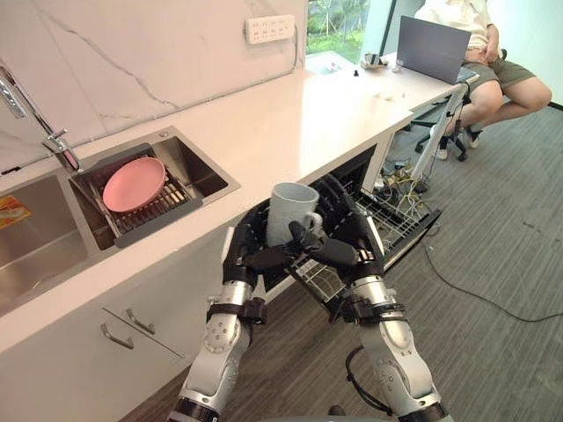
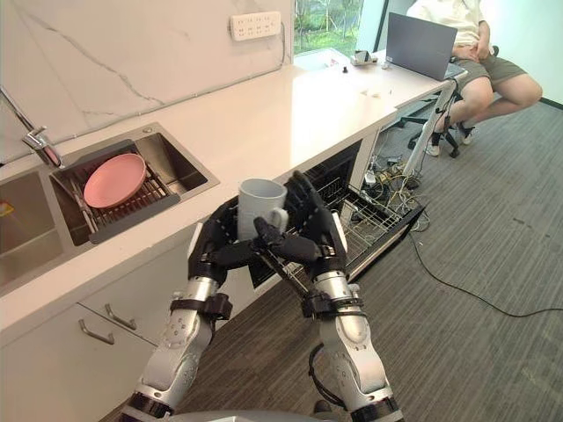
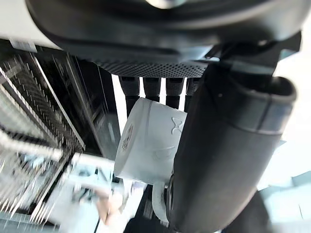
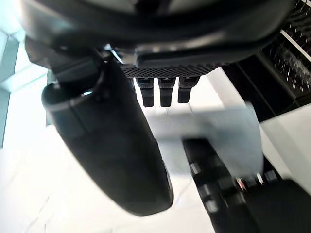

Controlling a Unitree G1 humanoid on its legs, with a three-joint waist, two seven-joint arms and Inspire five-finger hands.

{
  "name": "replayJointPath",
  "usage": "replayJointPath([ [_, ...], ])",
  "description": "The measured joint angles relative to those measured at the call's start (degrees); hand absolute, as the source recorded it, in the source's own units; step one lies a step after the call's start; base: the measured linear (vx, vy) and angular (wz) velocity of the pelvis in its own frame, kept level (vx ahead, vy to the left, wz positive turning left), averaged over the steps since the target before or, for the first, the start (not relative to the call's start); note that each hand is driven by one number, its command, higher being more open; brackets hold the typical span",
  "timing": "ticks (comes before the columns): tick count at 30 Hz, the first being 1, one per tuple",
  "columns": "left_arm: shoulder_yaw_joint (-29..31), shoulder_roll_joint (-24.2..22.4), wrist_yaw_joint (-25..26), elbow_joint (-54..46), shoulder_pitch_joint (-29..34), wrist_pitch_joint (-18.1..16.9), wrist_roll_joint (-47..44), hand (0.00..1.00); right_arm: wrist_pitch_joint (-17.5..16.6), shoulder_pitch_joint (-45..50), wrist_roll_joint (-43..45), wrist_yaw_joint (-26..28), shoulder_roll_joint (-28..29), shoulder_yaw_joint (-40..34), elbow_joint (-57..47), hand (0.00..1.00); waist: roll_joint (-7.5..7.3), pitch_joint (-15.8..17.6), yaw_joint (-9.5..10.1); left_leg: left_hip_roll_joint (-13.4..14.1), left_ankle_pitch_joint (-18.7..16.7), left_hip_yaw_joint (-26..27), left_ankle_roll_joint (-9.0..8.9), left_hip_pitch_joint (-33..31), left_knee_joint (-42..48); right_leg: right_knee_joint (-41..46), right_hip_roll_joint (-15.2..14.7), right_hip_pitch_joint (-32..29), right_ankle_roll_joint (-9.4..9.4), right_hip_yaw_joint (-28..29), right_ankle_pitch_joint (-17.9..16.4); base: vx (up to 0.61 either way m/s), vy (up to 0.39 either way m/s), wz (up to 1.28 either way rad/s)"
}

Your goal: Walk over to the sink, pick up the cup, carry it to the dishwasher, place the cup inside the dishwasher, then close the dishwasher door

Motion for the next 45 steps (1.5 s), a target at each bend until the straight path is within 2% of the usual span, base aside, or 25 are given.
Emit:
replayJointPath([
  [4,-0.94,0.91,-0.38,-0.09,-0.54,0.00,-0.01,0.30,0.01,-0.15,-0.08,-0.25,-0.68,-0.05,0.47,0.90,-0.22,-0.16,-0.02,-0.15,0.07,-0.03,0.11,-0.02,-0.10,0.00,-0.14,-0.01,0.01,-0.01,0.02,-0.04,-0.009,0.01],
  [5,-1.07,0.91,-0.38,-0.14,-0.54,0.00,-0.03,0.30,0.01,-0.19,-0.07,-0.38,-0.69,-0.05,0.54,0.30,-0.26,-0.19,-0.02,-0.17,0.09,-0.06,0.14,-0.04,-0.12,0.00,-0.16,-0.02,0.01,-0.04,0.02,-0.03,-0.015,0.02],
  [14,-3.48,0.87,-0.44,-1.48,-0.97,0.03,-0.22,0.30,-0.02,-3.04,1.36,-2.30,-1.28,-1.80,2.87,0.30,-0.60,-0.41,0.04,-0.54,0.84,-0.93,0.39,-0.41,-0.77,0.24,-0.46,-0.27,0.00,-0.62,0.03,-0.04,-0.019,0.05],
  [15,-3.56,0.91,-0.44,-1.78,-1.04,0.04,-0.22,0.90,-0.02,-3.29,1.48,-2.36,-1.54,-1.98,2.88,0.30,-0.66,-0.44,0.00,-0.61,1.00,-1.07,0.40,-0.40,-0.97,0.31,-0.50,-0.32,-0.01,-0.64,0.04,-0.04,-0.014,0.07],
  [23,-4.43,0.72,-0.45,-4.59,-0.86,0.15,2.19,0.90,-0.73,-3.57,3.34,-2.42,0.93,-4.88,2.60,0.30,-1.06,-0.56,0.08,-0.65,1.41,-1.21,0.30,-0.40,-1.26,0.61,-0.53,-0.50,-0.01,-0.69,0.04,-0.05,-0.019,0.01],
  [26,-3.94,-0.29,-0.24,-9.51,0.61,0.10,3.32,0.90,-0.71,-3.42,2.16,-3.40,2.71,-7.28,2.52,0.30,-1.14,-0.53,0.19,-0.68,1.48,-1.34,0.29,-0.40,-1.50,0.58,-0.53,-0.52,-0.01,-0.81,0.04,0.00,0.000,0.00],
  [29,-0.92,-2.05,0.27,-12.43,2.39,-0.28,5.51,0.90,-0.74,-2.56,-2.06,-5.07,5.09,-11.64,0.82,0.30,-1.17,-0.51,0.22,-0.70,1.48,-1.44,0.29,-0.36,-1.71,0.54,-0.52,-0.50,-0.01,-0.89,0.04,0.00,0.000,0.00],
  [34,8.02,-3.67,2.40,-12.72,7.16,-1.41,5.39,0.90,-0.98,0.03,-10.90,-8.68,5.31,-20.69,-0.36,0.30,-1.26,-0.46,0.25,-0.74,1.50,-1.86,0.29,0.14,-2.21,0.39,-0.54,0.08,0.00,-1.12,0.03,-0.01,-0.008,0.04],
  [36,9.56,-3.52,2.22,-12.71,9.40,-1.46,4.89,0.90,-0.99,0.77,-12.23,-9.34,5.23,-23.42,-0.36,0.30,-1.30,-0.43,0.27,-0.86,1.60,-2.06,0.31,0.10,-2.47,0.32,-0.63,0.07,0.01,-1.34,0.03,-0.02,-0.013,0.06],
  [38,9.72,-3.32,1.25,-12.66,11.51,-1.46,3.47,0.90,-0.99,1.64,-12.91,-9.51,5.12,-25.10,-0.35,0.30,-1.38,-0.38,0.30,-0.97,1.74,-2.35,0.33,-0.02,-2.76,0.22,-0.74,0.05,0.01,-1.68,0.02,-0.02,-0.016,0.09],
  [43,9.57,-1.99,-4.93,-10.82,15.37,-1.45,0.73,0.90,-0.99,2.29,-15.83,-8.64,2.90,-25.91,4.34,0.30,-1.66,0.14,0.24,-1.12,2.04,-3.26,0.40,-1.65,-2.67,0.13,-1.03,-0.95,0.03,-2.54,0.02,-0.03,-0.023,0.11],
  [45,9.82,-0.74,-7.48,-7.49,15.36,-1.45,-0.34,0.90,-0.52,1.34,-18.09,-8.09,0.28,-25.87,9.72,0.30,-1.99,2.45,0.28,-1.25,2.52,-4.47,0.51,-2.55,-2.35,0.20,-1.32,-0.99,0.10,-3.73,0.07,-0.06,-0.030,0.31],
])
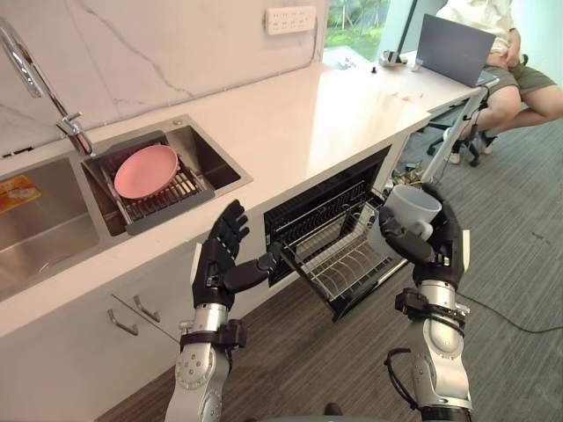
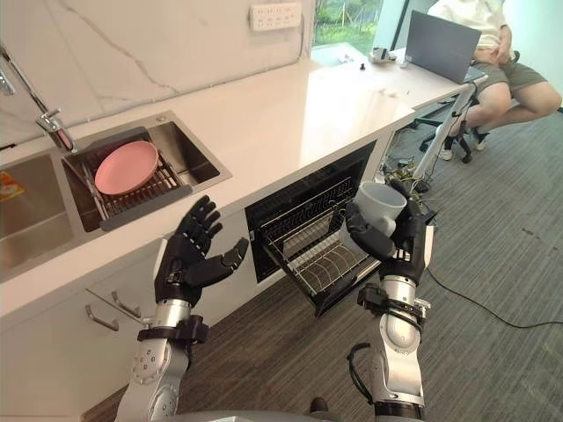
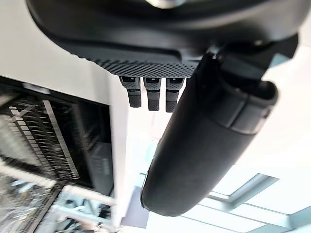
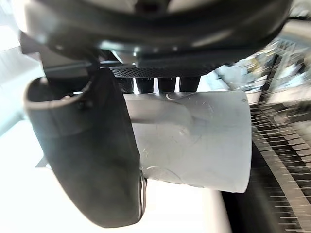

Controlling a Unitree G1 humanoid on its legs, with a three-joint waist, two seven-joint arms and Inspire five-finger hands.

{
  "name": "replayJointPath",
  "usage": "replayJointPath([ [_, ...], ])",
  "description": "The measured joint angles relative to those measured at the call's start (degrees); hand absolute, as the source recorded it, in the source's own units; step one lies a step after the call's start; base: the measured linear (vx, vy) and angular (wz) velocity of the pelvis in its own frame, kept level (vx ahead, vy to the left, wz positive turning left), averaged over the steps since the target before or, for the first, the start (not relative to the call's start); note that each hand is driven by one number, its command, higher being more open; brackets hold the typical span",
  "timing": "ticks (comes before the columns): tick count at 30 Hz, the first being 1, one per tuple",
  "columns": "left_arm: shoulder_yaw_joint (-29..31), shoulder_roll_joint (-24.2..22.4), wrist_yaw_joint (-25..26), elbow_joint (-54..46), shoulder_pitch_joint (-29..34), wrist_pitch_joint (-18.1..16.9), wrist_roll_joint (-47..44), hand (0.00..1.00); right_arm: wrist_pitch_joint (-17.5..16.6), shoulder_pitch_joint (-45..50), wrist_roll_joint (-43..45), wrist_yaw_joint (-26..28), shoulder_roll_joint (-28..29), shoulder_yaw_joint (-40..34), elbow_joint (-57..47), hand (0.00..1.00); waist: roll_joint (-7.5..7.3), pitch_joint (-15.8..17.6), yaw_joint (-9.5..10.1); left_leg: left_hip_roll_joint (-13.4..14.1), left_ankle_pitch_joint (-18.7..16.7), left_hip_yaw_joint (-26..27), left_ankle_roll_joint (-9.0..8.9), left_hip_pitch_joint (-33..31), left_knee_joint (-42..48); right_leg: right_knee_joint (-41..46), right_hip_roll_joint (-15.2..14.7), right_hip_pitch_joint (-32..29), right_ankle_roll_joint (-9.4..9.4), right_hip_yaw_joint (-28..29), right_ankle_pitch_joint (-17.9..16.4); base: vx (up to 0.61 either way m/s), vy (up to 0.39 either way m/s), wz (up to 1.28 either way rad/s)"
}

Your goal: Walk over to the sink, pick up the cup, carry it to the dishwasher, place the cup inside the dishwasher, then close the dishwasher door

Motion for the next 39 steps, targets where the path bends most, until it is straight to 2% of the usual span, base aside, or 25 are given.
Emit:
replayJointPath([
  [3,1.34,2.60,-1.80,6.56,-0.73,0.02,0.00,0.90,0.89,-4.53,-2.21,-0.05,-3.90,0.23,9.07,0.30,0.09,5.70,0.24,0.06,-0.01,-1.77,0.03,-4.02,3.47,0.79,-0.35,-1.84,0.25,-1.66,0.19,-0.14,-0.031,0.32],
  [4,2.31,3.52,-1.93,9.78,-1.59,0.16,0.04,0.90,1.53,-7.99,-2.39,-0.21,-5.47,0.25,13.33,0.30,0.29,8.38,0.51,0.10,-0.06,-2.41,0.07,-6.69,5.70,1.80,-0.30,-3.73,0.19,-2.11,0.43,-0.13,-0.015,0.23],
  [5,2.80,3.90,-1.87,11.43,-2.12,0.26,0.04,0.90,2.05,-9.69,-2.78,-0.51,-6.24,0.24,15.19,0.30,0.47,9.67,0.76,0.24,-0.06,-2.78,0.06,-7.99,6.71,2.28,-0.25,-4.63,0.10,-2.40,0.53,-0.17,-0.015,0.32],
  [7,5.57,4.36,-1.42,17.11,-2.94,0.88,0.09,0.90,1.76,-16.61,-3.80,-1.55,-8.71,0.29,18.21,0.30,1.25,14.21,1.54,0.73,-0.06,-4.05,0.06,-11.90,9.66,3.98,0.01,-7.33,-0.13,-3.37,0.77,-0.19,-0.009,0.26],
  [8,6.14,4.45,-1.30,18.35,-2.94,1.02,0.09,0.90,1.76,-18.41,-4.04,-1.92,-9.38,0.30,19.53,0.30,1.44,14.88,1.88,0.79,-0.06,-4.31,0.05,-12.72,10.25,4.45,0.03,-8.04,-0.15,-3.56,0.77,-0.17,0.006,0.19],
  [10,7.13,4.84,-0.05,22.04,-3.07,1.13,0.13,0.90,1.83,-24.97,-4.69,-3.73,-12.91,0.34,25.76,0.30,2.75,17.70,3.47,0.84,-0.08,-5.48,0.05,-15.46,11.90,5.91,-0.04,-10.03,-0.20,-4.57,0.77,-0.16,0.013,0.23],
  [13,7.44,5.16,1.65,24.92,-3.02,1.11,0.19,0.90,3.28,-32.31,-5.70,-5.78,-15.72,0.41,33.45,0.30,4.41,19.83,5.08,0.66,0.38,-6.08,0.07,-17.97,12.51,7.41,-0.49,-12.56,-0.24,-5.01,0.78,-0.13,0.022,0.14],
  [19,7.48,5.07,3.70,30.71,-6.61,0.44,0.23,0.90,4.53,-43.49,-6.27,-8.95,-20.20,1.92,43.95,0.30,5.03,21.50,6.06,0.00,1.98,-6.56,0.79,-21.84,12.47,7.91,-0.80,-16.40,-0.38,-5.43,1.50,-0.05,0.028,0.06],
  [20,7.46,4.96,4.28,31.65,-7.76,0.11,0.23,0.90,4.81,-45.89,-6.30,-9.61,-20.66,1.98,46.04,0.90,5.13,22.20,6.10,-0.05,2.46,-6.77,1.05,-22.53,12.39,7.78,-0.81,-16.97,-0.48,-5.65,1.69,-0.01,0.016,0.06],
  [25,7.42,3.80,5.83,33.24,-9.82,-1.08,0.21,0.90,5.85,-49.79,-6.26,-10.27,-21.16,2.33,51.48,0.90,5.86,22.67,6.62,-0.17,2.53,-7.08,1.03,-22.90,12.06,7.00,-0.77,-17.01,-0.51,-5.94,1.85,0.00,0.006,0.02],
  [32,7.16,3.15,7.04,34.12,-11.48,-1.29,0.22,0.90,6.37,-51.05,-5.37,-11.39,-21.15,2.29,50.68,0.90,6.25,22.88,6.99,-0.33,2.64,-7.64,1.06,-23.17,11.76,6.44,-0.75,-16.93,-0.52,-6.36,1.86,0.01,0.011,0.02],
  [35,7.17,2.09,7.30,34.09,-11.56,-1.28,0.23,0.90,6.41,-48.63,-3.69,-11.57,-21.09,1.21,43.38,0.90,6.53,23.09,6.97,-0.52,3.16,-8.09,0.93,-22.10,10.75,6.28,-0.85,-16.00,-0.57,-6.64,1.82,0.00,0.017,0.09],
  [39,7.17,1.48,7.29,33.87,-11.53,-1.16,0.24,0.90,5.30,-39.56,-3.32,-12.33,-17.62,-0.97,25.44,0.90,6.49,23.12,6.62,-0.63,4.25,-9.01,0.55,-18.28,8.05,6.23,-0.81,-12.89,-1.17,-7.53,1.10,-0.01,-0.006,0.12],
])
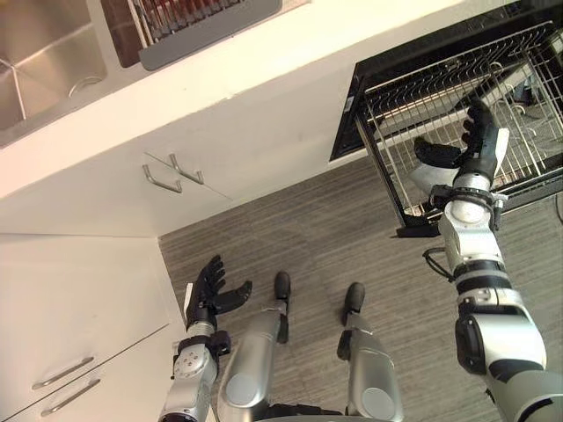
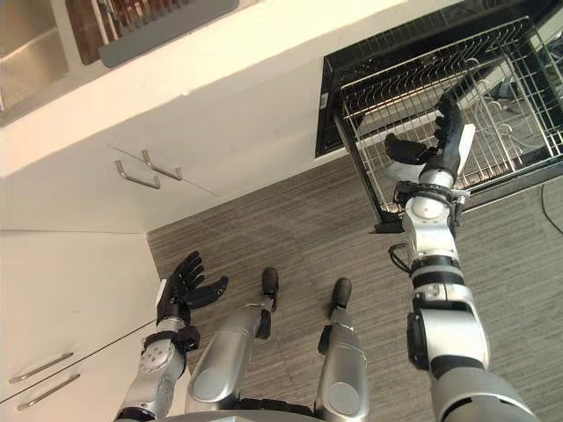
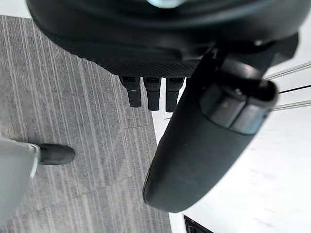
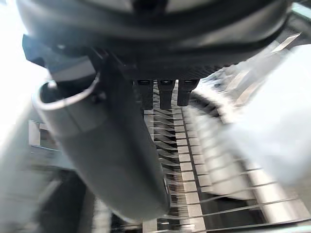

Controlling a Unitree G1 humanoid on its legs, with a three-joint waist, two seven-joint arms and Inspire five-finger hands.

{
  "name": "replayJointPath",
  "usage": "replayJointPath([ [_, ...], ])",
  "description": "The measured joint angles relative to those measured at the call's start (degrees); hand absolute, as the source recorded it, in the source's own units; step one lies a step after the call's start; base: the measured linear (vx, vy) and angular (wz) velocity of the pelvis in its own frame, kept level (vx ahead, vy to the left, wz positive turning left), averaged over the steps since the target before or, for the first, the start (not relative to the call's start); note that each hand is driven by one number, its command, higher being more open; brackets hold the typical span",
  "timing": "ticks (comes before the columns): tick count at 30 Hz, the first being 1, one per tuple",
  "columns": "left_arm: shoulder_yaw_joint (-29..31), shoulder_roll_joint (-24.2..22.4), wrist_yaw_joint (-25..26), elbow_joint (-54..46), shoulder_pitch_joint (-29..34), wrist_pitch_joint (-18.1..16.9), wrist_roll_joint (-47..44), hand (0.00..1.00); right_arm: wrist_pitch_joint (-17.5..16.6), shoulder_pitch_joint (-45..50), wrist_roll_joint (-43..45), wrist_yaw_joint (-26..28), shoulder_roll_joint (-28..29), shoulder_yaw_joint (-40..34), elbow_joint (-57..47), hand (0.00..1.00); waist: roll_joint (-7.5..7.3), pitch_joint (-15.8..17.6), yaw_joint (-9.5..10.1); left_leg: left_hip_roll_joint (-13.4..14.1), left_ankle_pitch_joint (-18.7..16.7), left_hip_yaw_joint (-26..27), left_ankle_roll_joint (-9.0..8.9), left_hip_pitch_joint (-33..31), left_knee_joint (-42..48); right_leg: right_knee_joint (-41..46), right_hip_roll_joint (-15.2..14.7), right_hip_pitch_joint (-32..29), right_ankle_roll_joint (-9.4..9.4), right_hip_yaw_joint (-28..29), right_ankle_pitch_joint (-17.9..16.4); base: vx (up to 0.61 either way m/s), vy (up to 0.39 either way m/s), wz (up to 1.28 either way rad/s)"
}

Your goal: Walk over to the sink, pick up the cup, carry it to the dishwasher, place the cup inside the dishwasher, then close the dishwasher door

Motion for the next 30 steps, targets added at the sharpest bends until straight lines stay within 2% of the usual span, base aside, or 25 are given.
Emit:
replayJointPath([
  [3,0.00,0.01,-0.05,-0.15,-0.02,0.08,0.07,0.90,-0.51,5.43,-0.45,-0.28,3.19,-0.40,-9.29,0.90,-0.16,-0.06,-0.57,-0.05,0.92,-0.47,-0.42,2.13,-2.30,0.10,0.03,1.24,0.07,-0.45,-0.51,-0.02,-0.018,0.10],
  [6,0.14,0.04,-0.07,0.00,0.29,0.44,0.11,0.90,-0.59,15.08,-1.56,-0.43,9.33,-2.32,-21.52,0.90,-0.74,-0.36,-0.96,-0.08,1.97,-1.63,-1.40,5.50,-5.83,0.20,0.08,3.50,0.20,-1.63,-1.70,0.03,-0.043,0.19],
  [8,1.30,0.07,-0.37,0.34,1.23,0.95,1.53,0.90,-1.16,22.54,-4.13,-0.08,13.87,-2.16,-28.38,0.90,-2.39,-1.50,-1.52,0.15,2.37,-2.44,-1.28,7.55,-7.22,0.25,0.35,5.33,0.06,-2.59,-2.69,0.07,-0.056,0.18],
  [13,2.30,0.03,-0.80,2.80,1.42,1.32,2.35,0.90,-2.78,30.47,-6.01,1.35,17.89,-1.91,-37.86,0.90,-5.41,-4.20,-2.83,0.24,1.64,-5.39,-2.51,8.53,-6.30,0.18,0.49,8.64,-0.29,-6.22,-4.48,0.08,-0.049,0.32],
  [15,2.29,-0.11,-1.20,3.30,1.42,1.43,2.35,0.90,-3.83,31.26,-7.86,1.41,18.07,-1.43,-40.60,0.90,-5.71,-4.41,-2.69,0.52,1.01,-4.74,-3.41,8.12,-4.17,0.23,-0.03,10.26,-0.33,-7.84,-5.12,0.02,-0.011,0.44],
  [16,2.29,-0.22,-1.35,4.02,1.38,1.43,2.35,0.90,-4.42,31.26,-9.05,1.51,17.98,-0.80,-42.00,0.90,-5.47,-4.67,-2.76,1.43,-0.37,0.27,-3.49,7.25,-2.75,0.26,-0.17,11.26,-0.20,-9.11,-5.54,-0.03,0.016,0.47],
  [17,2.29,-0.41,-1.35,4.35,1.53,1.42,2.35,0.90,-4.76,31.26,-9.68,1.54,17.79,-0.45,-42.49,0.90,-4.93,-5.00,-2.75,2.70,-2.08,4.05,-2.19,6.85,-1.96,0.35,0.20,11.65,-0.19,-9.80,-5.73,-0.06,0.023,0.39],
  [18,2.33,-0.43,-1.30,5.44,1.67,1.40,2.35,0.90,-5.15,31.21,-11.13,1.31,17.56,0.63,-42.76,0.90,-4.86,-5.37,-2.34,5.61,-3.42,10.37,-1.46,6.60,0.28,0.69,0.31,12.32,-0.03,-10.24,-6.20,-0.02,0.030,0.29],
  [19,2.32,-0.69,-1.30,6.79,2.15,1.40,2.36,0.90,-5.19,31.20,-12.91,1.43,16.94,1.72,-42.77,0.90,-4.69,-6.17,-2.18,6.52,-3.93,12.23,-1.24,6.07,2.33,1.45,0.13,12.39,0.34,-10.61,-6.79,0.02,0.044,0.19],
  [23,2.32,-0.96,-1.22,8.95,4.03,1.51,3.57,0.90,-5.18,31.02,-15.06,2.18,16.72,4.47,-42.71,0.90,-4.82,-6.90,-1.46,6.36,-8.01,11.99,-0.52,4.72,7.72,4.20,-1.17,12.40,1.43,-10.64,-9.06,0.07,0.098,0.07],
  [25,2.53,-0.82,-1.47,8.93,5.03,1.79,4.37,0.90,-5.17,31.02,-15.07,2.97,16.67,5.08,-42.30,0.90,-5.01,-7.04,-1.31,5.65,-11.35,11.82,0.23,4.45,11.72,8.30,-3.00,12.15,2.11,-10.60,-12.58,0.12,0.175,0.10],
  [26,2.59,-0.33,-1.46,8.96,5.77,1.98,4.53,0.90,-5.16,31.01,-15.06,3.31,16.58,5.56,-41.49,0.90,-5.54,-7.39,-1.43,4.77,-14.48,11.49,1.69,4.95,14.34,14.12,-5.23,11.64,2.63,-10.13,-15.61,0.16,0.167,0.09],
  [28,2.59,-0.11,-1.44,9.05,6.08,2.30,4.52,0.90,-5.15,30.86,-15.05,3.84,15.72,6.09,-40.26,0.90,-5.80,-8.13,-1.47,3.65,-16.65,11.36,3.06,5.42,15.68,23.64,-7.53,8.10,0.85,-7.86,-16.65,0.22,0.153,0.18],
  [29,2.45,0.09,-1.49,9.03,6.12,2.37,4.53,0.90,-5.00,30.77,-15.04,4.29,14.30,6.60,-38.68,0.90,-6.00,-8.56,-2.53,2.12,-17.89,9.61,4.22,6.77,15.61,35.99,-8.95,2.77,-3.27,-2.75,-14.16,0.26,0.171,0.44],
  [30,2.11,0.31,-1.48,9.03,6.11,2.39,4.54,0.90,-4.93,30.77,-15.04,4.59,13.90,6.76,-37.88,0.90,-6.05,-8.57,-3.10,1.68,-18.24,8.68,4.57,7.76,15.40,40.76,-9.03,0.74,-4.73,-0.42,-12.08,0.35,0.160,0.64],
])
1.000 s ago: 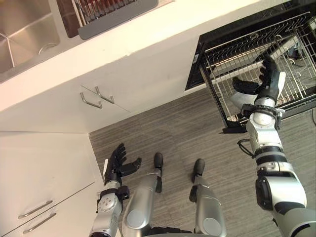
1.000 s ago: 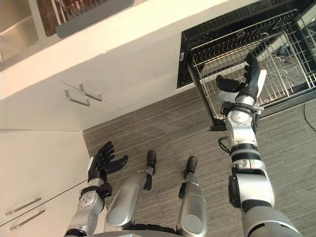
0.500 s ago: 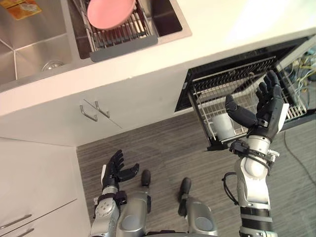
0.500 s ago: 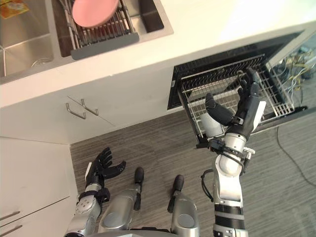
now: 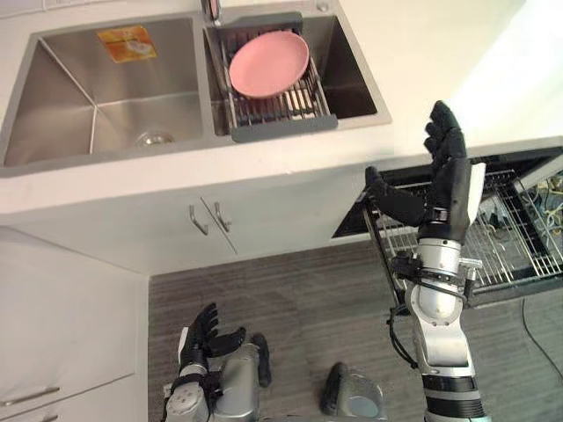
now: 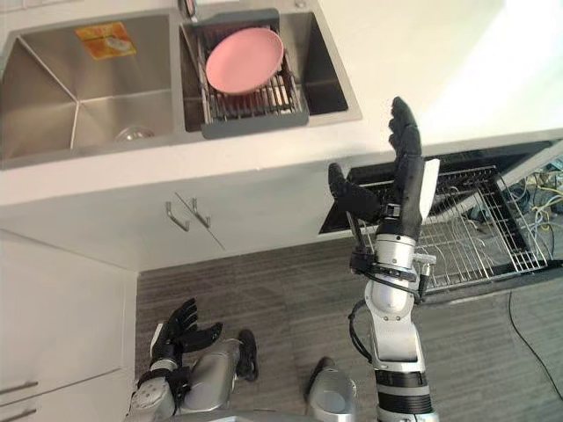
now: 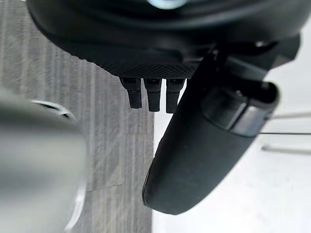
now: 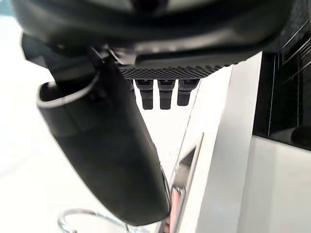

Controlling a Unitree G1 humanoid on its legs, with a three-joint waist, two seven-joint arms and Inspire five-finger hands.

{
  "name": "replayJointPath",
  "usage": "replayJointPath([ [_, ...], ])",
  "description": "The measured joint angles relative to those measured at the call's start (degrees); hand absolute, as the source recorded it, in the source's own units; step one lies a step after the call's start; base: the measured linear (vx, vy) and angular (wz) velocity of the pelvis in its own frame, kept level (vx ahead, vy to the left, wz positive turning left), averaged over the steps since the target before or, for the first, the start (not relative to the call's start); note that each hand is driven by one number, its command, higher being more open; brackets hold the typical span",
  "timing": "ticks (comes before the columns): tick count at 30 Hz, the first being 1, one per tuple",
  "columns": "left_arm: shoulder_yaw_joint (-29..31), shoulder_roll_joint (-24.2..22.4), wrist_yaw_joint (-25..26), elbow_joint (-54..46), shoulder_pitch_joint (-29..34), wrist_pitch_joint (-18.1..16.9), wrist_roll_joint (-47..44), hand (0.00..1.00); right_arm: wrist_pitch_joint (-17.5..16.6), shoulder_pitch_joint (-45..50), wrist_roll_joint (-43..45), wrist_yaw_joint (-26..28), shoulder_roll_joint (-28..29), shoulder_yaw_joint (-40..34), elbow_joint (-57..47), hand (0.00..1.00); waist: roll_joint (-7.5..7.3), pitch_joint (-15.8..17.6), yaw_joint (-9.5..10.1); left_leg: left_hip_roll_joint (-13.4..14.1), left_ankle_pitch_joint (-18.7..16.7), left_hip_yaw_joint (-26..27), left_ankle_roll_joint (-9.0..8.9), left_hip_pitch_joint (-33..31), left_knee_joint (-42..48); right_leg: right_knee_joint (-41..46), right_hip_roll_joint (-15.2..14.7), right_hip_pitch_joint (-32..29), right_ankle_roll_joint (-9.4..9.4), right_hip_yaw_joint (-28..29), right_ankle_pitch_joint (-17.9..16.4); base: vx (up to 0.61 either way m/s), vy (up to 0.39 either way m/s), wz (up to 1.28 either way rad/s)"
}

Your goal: Walk over to the sink, pick up the cup, carry it to the dishwasher, place the cup inside the dishwasher, then close the dishwasher door

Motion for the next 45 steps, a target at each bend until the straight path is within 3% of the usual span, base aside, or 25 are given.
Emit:
replayJointPath([
  [1,-0.32,0.23,-0.01,0.04,0.07,0.04,0.04,0.90,0.20,-0.01,0.00,0.60,-0.18,0.12,1.16,0.90,0.00,-0.08,-0.76,-0.19,-0.43,-1.25,0.46,1.71,-0.55,3.11,1.18,-1.58,2.25,2.32,-2.33,0.35,0.050,0.58],
  [2,-0.99,0.66,0.02,0.02,-0.08,0.02,0.05,0.90,0.24,-0.12,0.00,1.10,-0.31,0.31,1.99,0.90,-0.08,-0.17,-0.75,-0.20,-0.80,-2.36,0.32,4.32,-2.37,2.04,3.37,-3.13,2.26,2.80,-4.52,0.36,0.017,0.61],
  [5,-1.25,1.08,-0.02,0.06,-0.64,0.01,0.05,0.90,0.22,-1.75,0.08,1.49,-2.52,0.63,2.22,0.90,-0.17,-0.85,-1.89,-0.40,-0.68,-5.99,-1.62,9.07,-6.96,-11.28,9.66,-7.64,2.37,2.30,-4.41,0.40,-0.044,0.66],
  [6,-1.59,1.19,0.00,0.24,-0.47,0.01,0.04,0.90,0.23,-1.88,0.05,1.47,-3.60,0.65,2.11,0.90,-0.47,-2.13,-2.34,-0.82,-1.35,-7.52,-2.96,9.32,-6.92,-16.62,11.50,-8.79,2.29,2.56,-2.80,0.46,-0.109,1.11],
  [7,-2.51,1.90,-0.17,1.30,-0.66,-0.05,0.36,0.90,0.21,-1.74,0.13,1.66,-4.96,0.55,1.95,0.90,-0.48,-3.62,-2.85,-0.81,-3.13,-9.54,-5.89,9.68,-5.40,-20.45,13.35,-9.36,1.62,4.71,4.55,0.42,-0.123,0.97],
  [9,-2.50,0.35,-0.29,3.20,-1.49,0.21,1.58,0.90,0.46,-1.32,0.17,2.45,-6.18,0.82,1.96,0.90,2.55,-5.39,-2.87,2.70,-2.78,-9.52,-8.85,7.95,0.18,-23.16,15.43,-5.36,0.93,1.60,4.54,0.68,-0.160,0.68],
  [10,-2.30,-0.46,-0.32,3.40,-1.84,0.21,2.32,0.90,0.45,-1.08,0.17,2.99,-6.62,0.97,1.69,0.90,2.76,-5.47,-2.79,4.29,-0.05,-8.60,-11.90,4.93,8.94,-27.09,16.34,-1.23,0.62,0.58,4.34,0.56,-0.116,0.38],
  [11,-2.31,-0.75,-0.46,3.40,-1.90,0.21,2.38,0.90,0.46,-0.90,0.16,3.09,-6.92,1.08,1.69,0.90,2.70,-5.44,-2.33,5.47,0.92,-8.01,-12.66,2.67,14.61,-29.21,16.72,1.15,0.61,0.71,4.34,0.53,-0.108,0.21],
  [12,-2.29,-1.15,-0.49,4.62,-1.20,1.52,2.75,0.90,0.42,-0.65,0.12,3.09,-7.10,1.13,1.45,0.90,2.67,-5.42,-1.66,7.17,0.58,-5.82,-12.16,0.27,21.58,-33.08,17.48,5.90,0.61,1.59,4.34,0.49,-0.047,0.10],
  [14,-1.81,0.26,-1.33,4.94,-0.22,3.77,3.37,0.90,0.33,-0.59,0.09,2.51,-7.04,0.64,0.45,0.90,2.50,-5.32,-1.34,6.61,-0.63,-4.34,-10.06,-4.25,23.49,-36.32,17.16,10.56,0.62,3.01,4.34,0.49,0.016,0.12],
  [15,-0.75,0.42,-1.85,4.37,-0.29,6.05,1.92,0.90,0.13,-1.28,-0.07,2.05,-7.12,0.58,0.41,0.90,2.08,-4.98,-1.18,5.11,-1.64,-3.82,-8.02,-8.28,19.61,-36.53,15.91,11.40,0.65,4.11,4.32,0.34,0.139,0.31],
  [16,-0.71,0.73,-2.60,4.46,-1.52,8.55,1.52,0.90,0.15,-2.16,-0.54,1.60,-6.96,0.31,0.69,0.90,2.17,-4.50,-1.60,2.92,0.31,-4.12,-8.10,-10.29,7.41,-34.65,14.20,11.09,1.83,4.19,3.33,0.32,0.165,0.37],
  [17,-1.40,0.93,-2.77,4.52,-1.50,9.05,1.66,0.90,0.19,-2.70,-0.77,1.61,-7.01,0.05,0.93,0.90,2.66,-4.51,-2.10,2.75,5.31,-4.83,-8.79,-9.40,-2.24,-33.22,14.07,10.84,3.31,4.47,2.00,0.32,0.201,0.46],
  [18,-2.18,1.07,-3.56,4.55,-1.79,10.06,1.40,0.90,0.13,-3.09,-1.99,2.11,-6.50,0.12,1.09,0.90,2.59,-3.87,-2.53,2.85,16.91,-3.89,-5.77,-7.49,-7.71,-31.35,13.78,11.43,4.82,5.61,-1.58,0.24,0.150,0.25],
  [22,-3.23,2.40,-3.98,4.19,-2.30,12.34,1.73,0.90,0.18,-3.74,-4.36,4.41,-6.12,2.80,1.69,0.90,2.52,-3.71,-2.45,2.35,16.10,-3.08,-6.48,-6.54,-7.95,-35.20,13.38,10.08,4.73,6.91,2.00,0.08,0.126,-0.01],
  [24,-3.08,3.37,-3.98,4.19,-2.12,12.34,2.53,0.90,0.16,-3.44,-5.99,4.59,-5.93,2.91,1.88,0.90,2.29,-3.59,-2.25,2.63,15.47,-2.17,-7.35,-5.40,-8.30,-37.11,13.51,11.13,4.95,9.05,2.13,-0.07,0.017,-0.34],
  [25,-2.85,3.79,-3.96,4.13,-1.72,12.04,3.53,0.90,0.17,-2.84,-6.32,4.63,-5.93,2.93,1.93,0.90,2.25,-3.58,-2.19,3.02,15.46,-1.24,-7.39,-4.60,-8.91,-37.52,13.69,11.16,4.18,10.19,1.98,-0.13,0.011,-0.69],
  [29,-1.75,5.11,-1.86,4.07,2.62,5.35,6.60,0.90,0.24,3.67,-8.20,4.64,-6.78,2.49,1.83,0.90,0.35,-4.23,-2.17,1.59,17.32,1.67,-9.63,1.32,-17.73,-39.28,12.96,11.81,3.53,13.42,2.26,-0.12,0.014,-0.66],
  [32,-1.57,4.73,-1.10,3.64,3.29,3.60,6.65,0.90,1.42,6.70,-9.18,4.68,-7.88,2.05,1.81,0.90,0.43,-4.35,-2.44,1.21,18.83,1.59,-8.62,2.07,-19.85,-39.69,13.07,11.30,3.11,14.36,2.54,-0.04,0.012,-0.21],
  [33,-1.12,3.54,-0.19,4.55,5.23,3.53,6.63,0.90,2.00,9.25,-12.02,5.58,-7.59,0.09,-0.76,0.90,1.82,-6.54,-2.17,2.69,16.40,0.39,-7.26,0.65,-14.47,-41.58,14.29,13.13,4.47,14.04,5.25,0.00,0.000,0.00],
  [41,-0.99,3.55,-0.32,4.99,5.29,3.52,6.61,0.90,2.11,9.26,-12.45,5.55,-7.53,0.09,-0.76,0.90,1.62,-6.92,-2.09,2.45,17.25,0.39,-6.65,1.11,-15.59,-42.39,13.87,13.56,4.61,13.64,5.41,0.00,0.000,0.01],
  [45,-0.83,3.53,-0.75,8.92,4.39,2.63,6.50,0.90,2.81,9.24,-12.98,5.30,-7.53,0.00,-0.18,0.90,1.37,-8.68,-1.34,1.36,19.96,-0.14,-6.74,3.87,-20.70,-43.82,13.06,15.26,5.26,11.73,5.99,0.02,-0.026,0.12],
])
